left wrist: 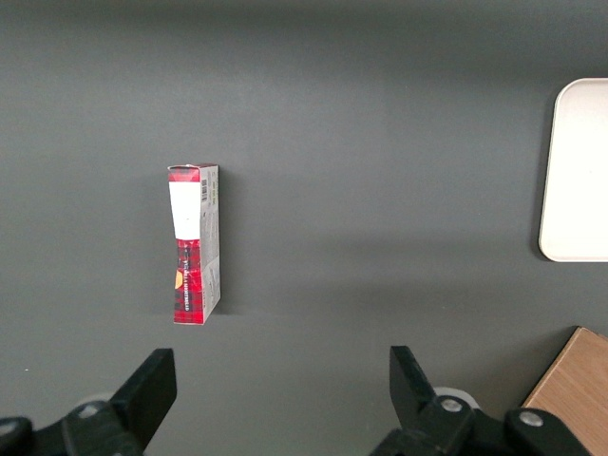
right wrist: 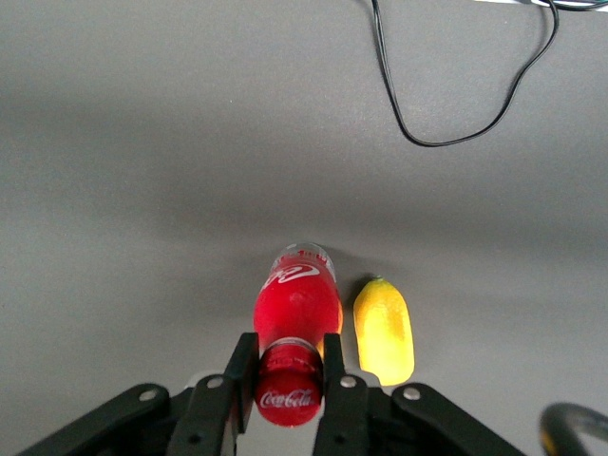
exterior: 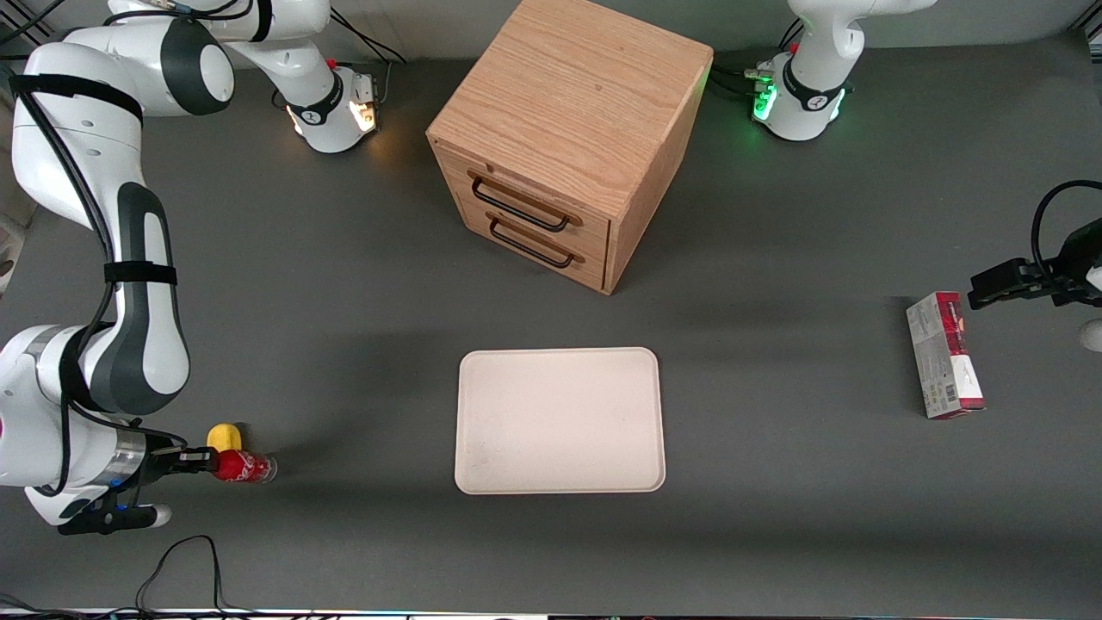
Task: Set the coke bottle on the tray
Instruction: 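Close the right gripper around the bottle's cap end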
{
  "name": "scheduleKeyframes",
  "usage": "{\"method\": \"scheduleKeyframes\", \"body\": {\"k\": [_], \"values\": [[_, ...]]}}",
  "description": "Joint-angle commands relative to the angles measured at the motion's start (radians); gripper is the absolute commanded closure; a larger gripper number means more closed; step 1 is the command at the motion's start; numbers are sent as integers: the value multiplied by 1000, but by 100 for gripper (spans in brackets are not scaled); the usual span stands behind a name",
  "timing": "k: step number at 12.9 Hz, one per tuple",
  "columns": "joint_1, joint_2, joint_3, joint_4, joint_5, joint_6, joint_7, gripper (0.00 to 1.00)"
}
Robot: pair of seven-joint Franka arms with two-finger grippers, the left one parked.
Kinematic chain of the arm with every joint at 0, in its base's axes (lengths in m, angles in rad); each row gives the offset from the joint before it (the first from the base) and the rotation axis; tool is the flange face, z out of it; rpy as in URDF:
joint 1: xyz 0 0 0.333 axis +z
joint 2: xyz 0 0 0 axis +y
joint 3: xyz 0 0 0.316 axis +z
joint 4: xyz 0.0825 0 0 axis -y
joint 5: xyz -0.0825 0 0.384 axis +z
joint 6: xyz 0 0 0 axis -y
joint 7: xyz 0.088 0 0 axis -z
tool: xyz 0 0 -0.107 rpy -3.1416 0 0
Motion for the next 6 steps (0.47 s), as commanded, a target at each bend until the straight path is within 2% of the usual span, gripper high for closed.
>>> {"method": "scheduleKeyframes", "body": {"k": [1,3,6], "values": [[2,-2,-3,4,-7,9,-21,100],[8,-28,-3,10,-1,-53,-11,100],[22,-141,-2,37,-1,-274,46,100]]}}
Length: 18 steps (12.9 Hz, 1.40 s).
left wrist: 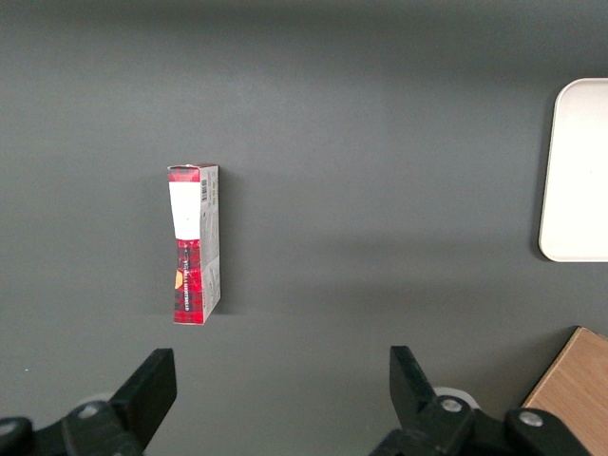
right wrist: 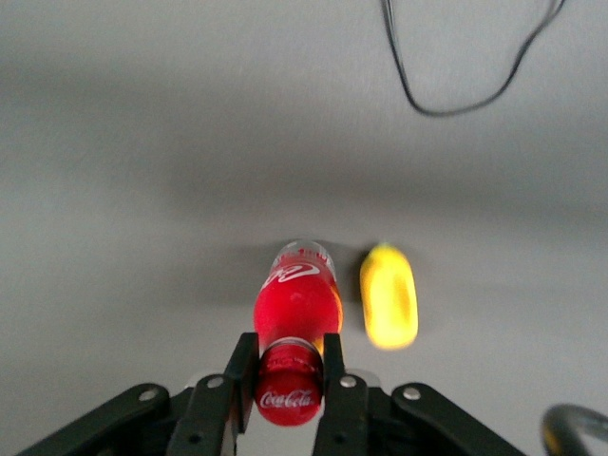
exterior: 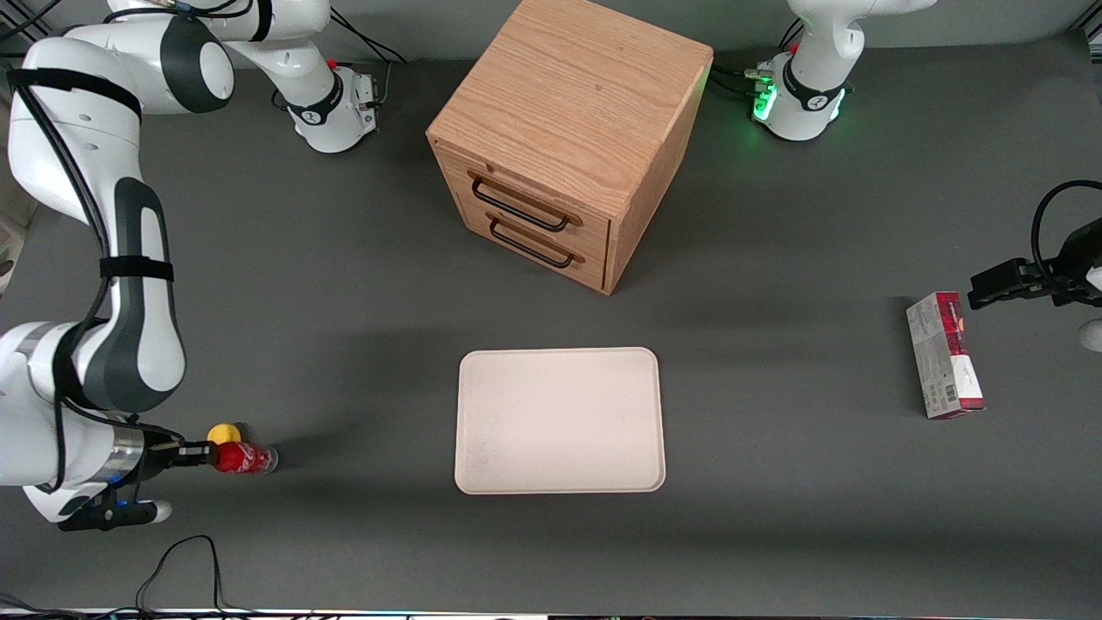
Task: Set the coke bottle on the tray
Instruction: 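Lift the held bottle and carry it toward the white tray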
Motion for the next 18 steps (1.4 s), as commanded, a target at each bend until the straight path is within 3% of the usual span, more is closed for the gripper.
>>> {"method": "scheduleKeyframes", "body": {"k": [1,5,10,13,16,18], "values": [[17,-147,-2,19,0,-210,36,100],[23,-342,-2,-46,17,-364,27,100],[37,-530,-3,-270,13,-331,27,100],[121,-476,-2,-220,16,-329,188,100],[210,-283,9,22,25,-311,405,100],[230,-177,73,122,23,-270,558,100]]}}
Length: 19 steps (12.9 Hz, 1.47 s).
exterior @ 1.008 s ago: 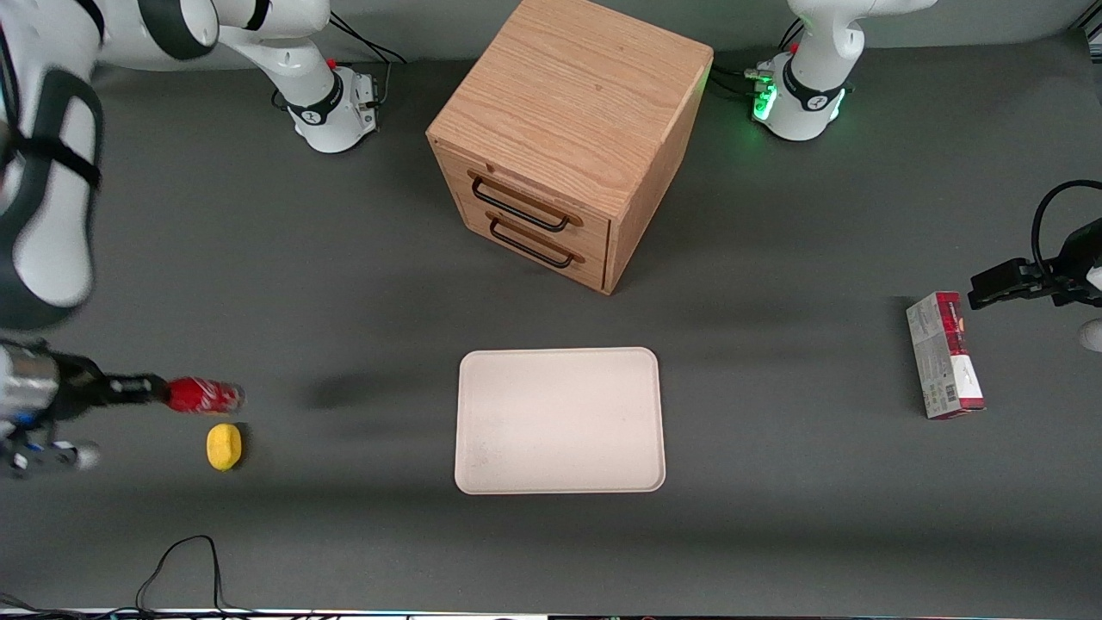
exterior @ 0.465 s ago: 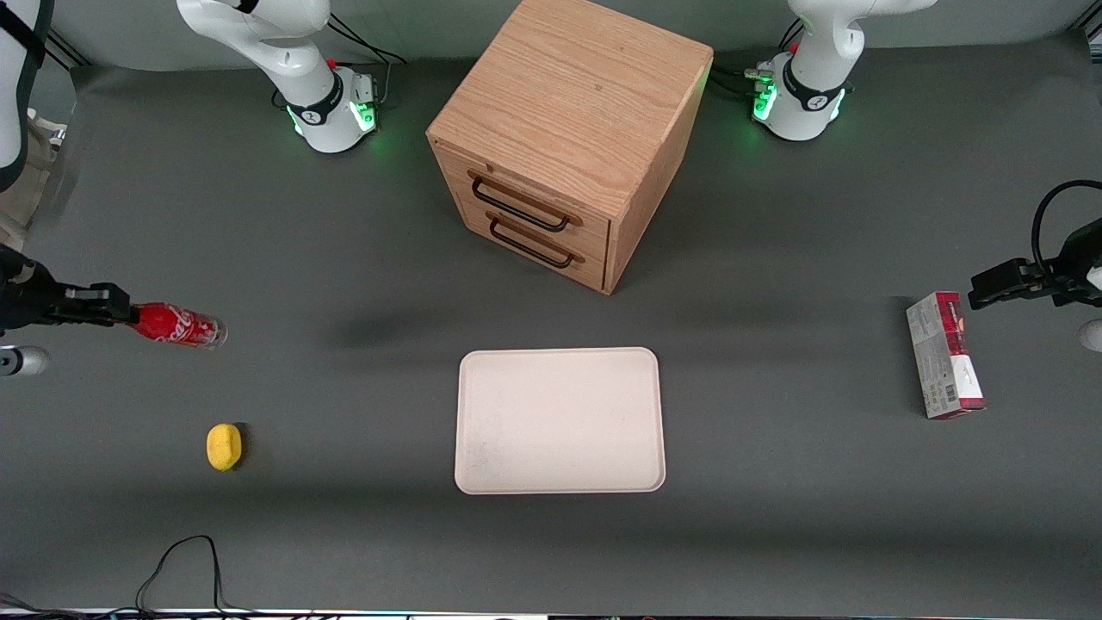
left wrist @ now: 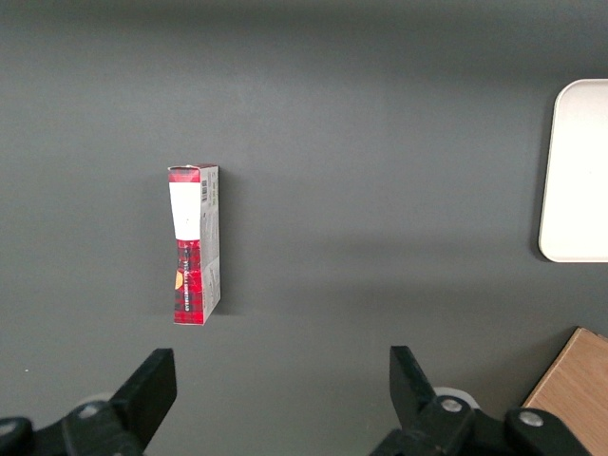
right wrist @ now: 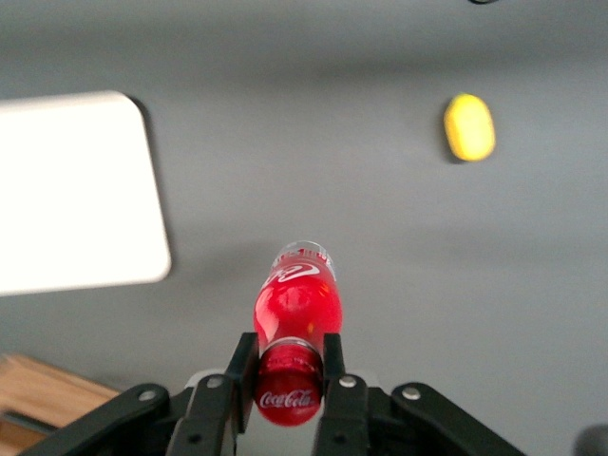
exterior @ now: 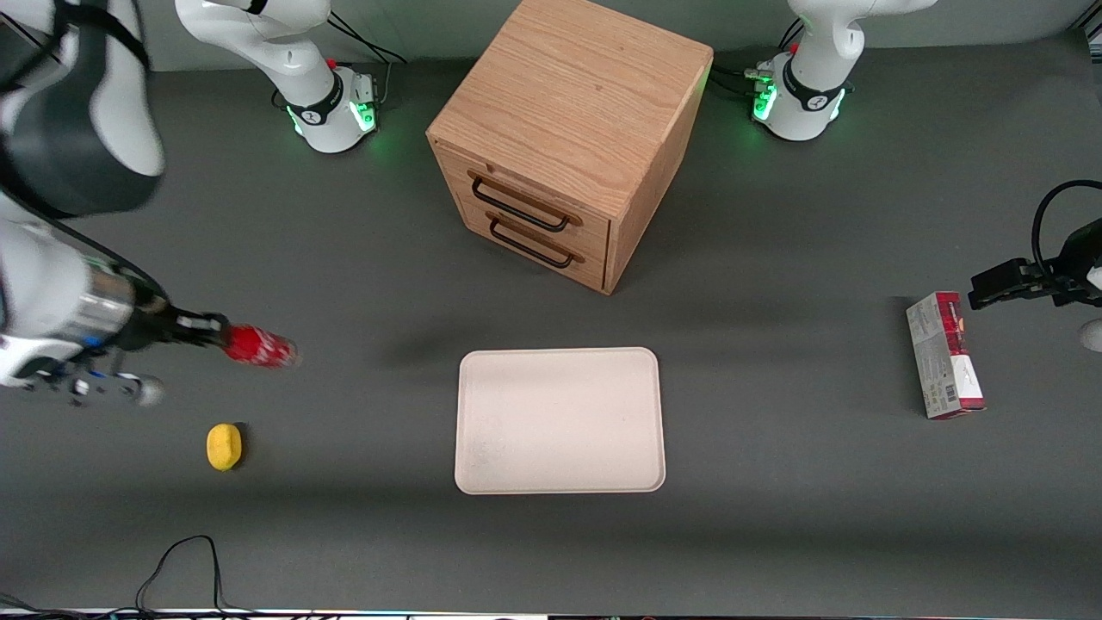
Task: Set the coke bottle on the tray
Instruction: 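Lift the held bottle and carry it toward the white tray, then lower the bottle onto the tray's edge and open the right gripper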
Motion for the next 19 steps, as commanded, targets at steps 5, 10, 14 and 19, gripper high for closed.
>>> {"method": "scheduleKeyframes", "body": {"k": [5,10,14,19], "values": [[133,279,77,198,-22,236,360,100],[191,391,79,200,-71,426,469,100],[213,434,76,198,-93,483,489,100],[214,445,77,198,-99,491,489,100]]}}
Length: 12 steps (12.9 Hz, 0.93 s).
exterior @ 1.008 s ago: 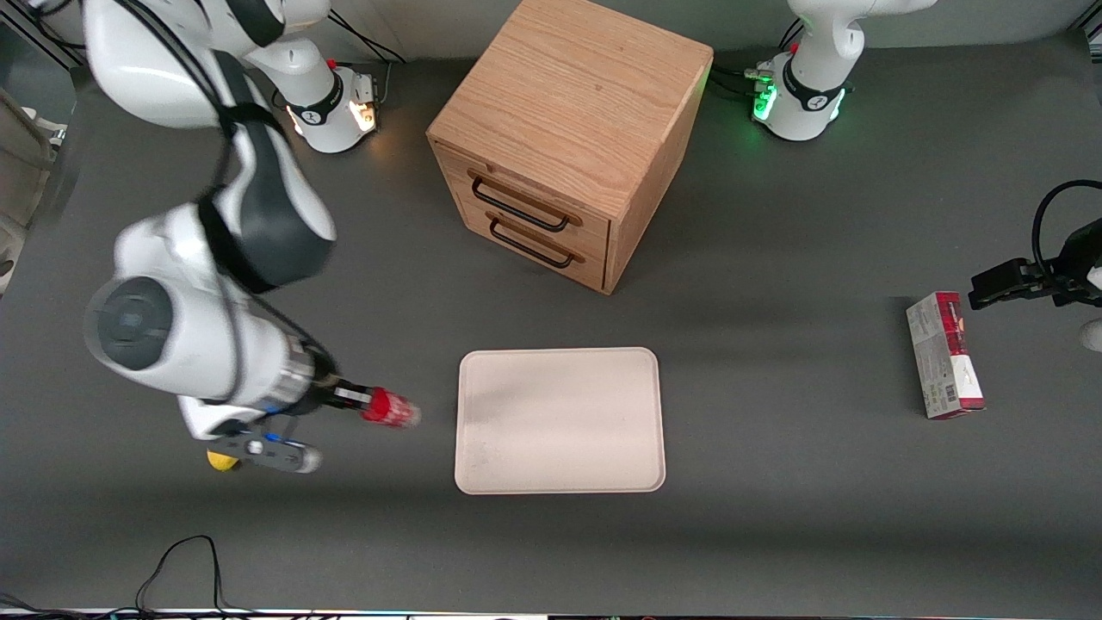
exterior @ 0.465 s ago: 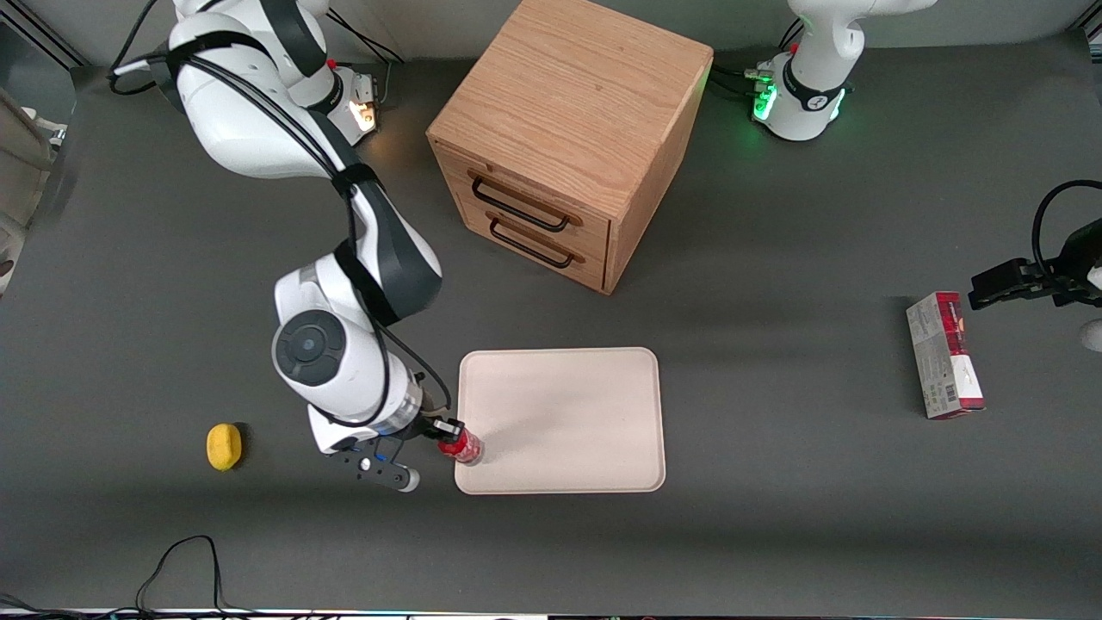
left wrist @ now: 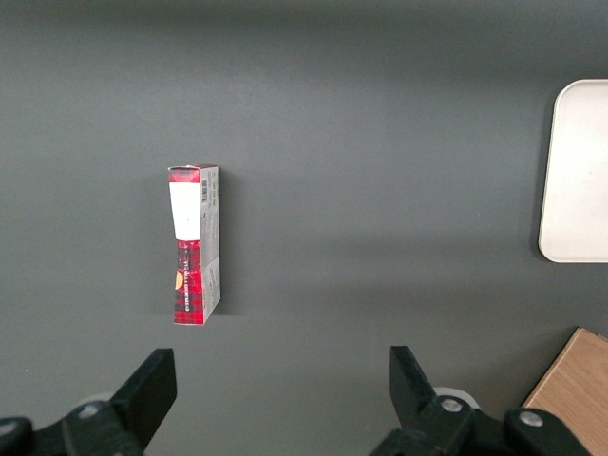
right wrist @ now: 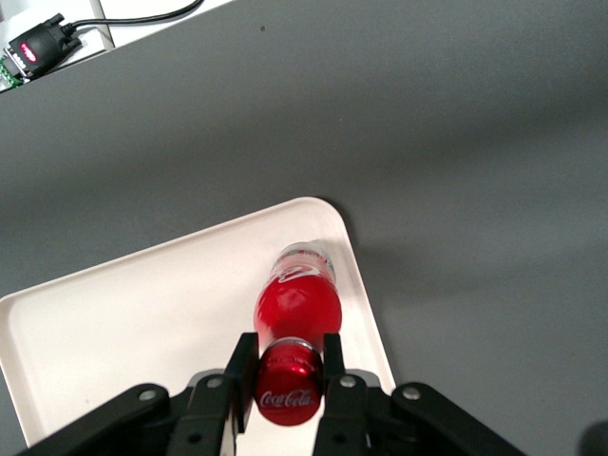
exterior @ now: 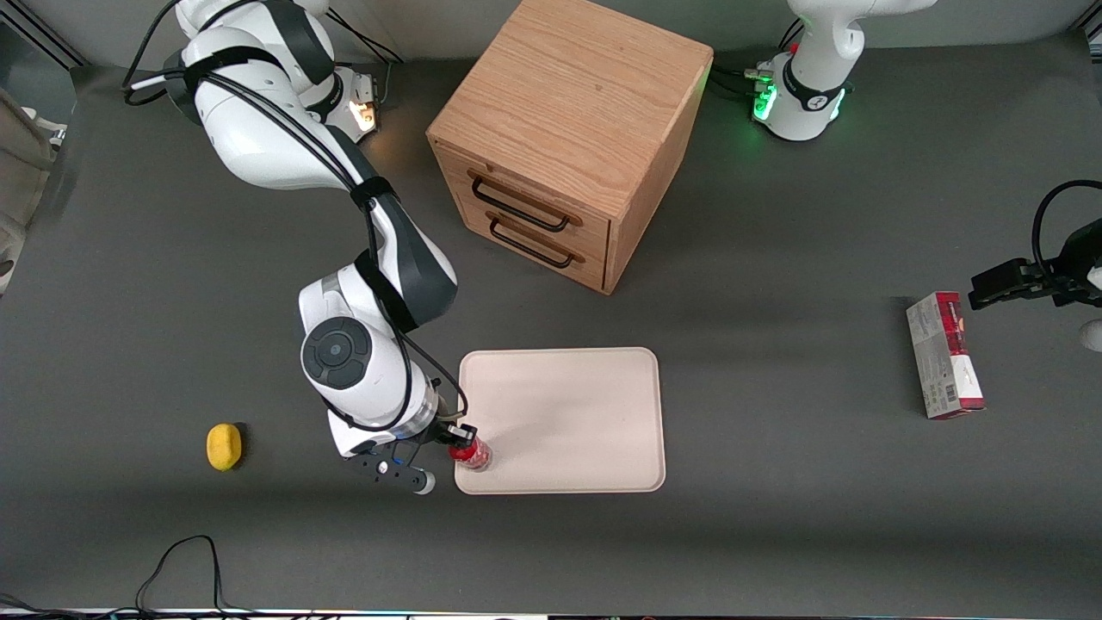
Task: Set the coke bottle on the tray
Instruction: 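Lower the bottle onto the tray's edge and open the right gripper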
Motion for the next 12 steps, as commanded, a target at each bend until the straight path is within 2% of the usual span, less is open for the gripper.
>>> {"method": "scheduleKeyframes", "body": {"k": [1,2,3,4,5,12], "values": [[14,24,-3,50,-27,-4,30,100],[12,24,-3,50,-27,-2,30,98],[12,24,-3,50,-27,-2,30,85],[12,24,-3,49,-27,-2,30,56],[14,24,-3,47,-29,4,28,1],[11,-1,-3,40,-40,-7,27,0]]}}
